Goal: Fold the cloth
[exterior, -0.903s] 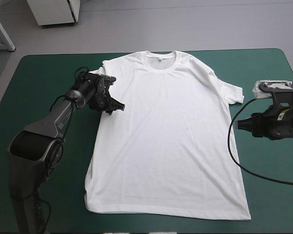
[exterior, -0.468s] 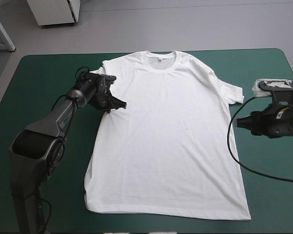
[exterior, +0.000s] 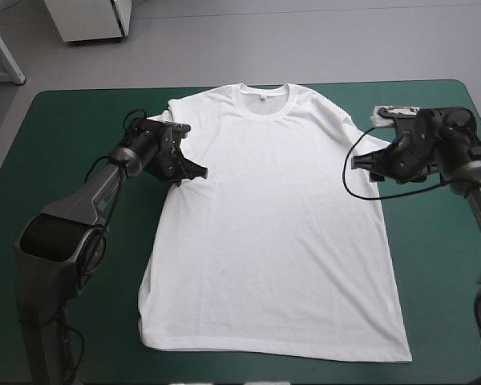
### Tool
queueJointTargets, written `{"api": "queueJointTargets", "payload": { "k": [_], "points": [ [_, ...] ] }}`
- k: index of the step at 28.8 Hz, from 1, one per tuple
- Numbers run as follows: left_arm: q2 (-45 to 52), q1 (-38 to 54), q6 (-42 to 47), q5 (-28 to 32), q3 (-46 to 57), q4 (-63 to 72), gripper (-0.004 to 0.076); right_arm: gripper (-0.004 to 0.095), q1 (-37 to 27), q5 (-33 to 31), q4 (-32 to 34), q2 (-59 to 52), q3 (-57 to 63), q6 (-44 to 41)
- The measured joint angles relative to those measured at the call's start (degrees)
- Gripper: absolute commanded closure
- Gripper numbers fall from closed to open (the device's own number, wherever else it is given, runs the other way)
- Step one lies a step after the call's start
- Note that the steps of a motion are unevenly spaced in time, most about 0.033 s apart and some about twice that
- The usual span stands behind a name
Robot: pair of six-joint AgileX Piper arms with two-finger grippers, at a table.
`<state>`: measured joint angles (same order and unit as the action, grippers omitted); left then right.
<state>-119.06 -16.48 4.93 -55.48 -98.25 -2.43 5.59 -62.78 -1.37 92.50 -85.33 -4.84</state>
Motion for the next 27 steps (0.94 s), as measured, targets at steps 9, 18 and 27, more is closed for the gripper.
{"api": "queueJointTargets", "payload": {
  "k": [9, 18, 27],
  "points": [
    [0.0, 0.0, 0.2, 0.1, 0.0, 0.3, 0.0733, 0.0396, -1.1, 1.5, -1.8, 14.6, -6.2, 0.0],
    [0.0, 0.0, 0.3, 0.1, 0.0, 0.6, 0.0733, 0.0397, -3.4, 5.5, -4.9, 19.7, -6.2, 2.4],
    [0.0, 0.0, 0.4, 0.2, 0.0, 0.7, 0.0733, 0.0558, -3.4, 5.8, -5.8, 22.5, -6.9, 3.0]
  ]
}}
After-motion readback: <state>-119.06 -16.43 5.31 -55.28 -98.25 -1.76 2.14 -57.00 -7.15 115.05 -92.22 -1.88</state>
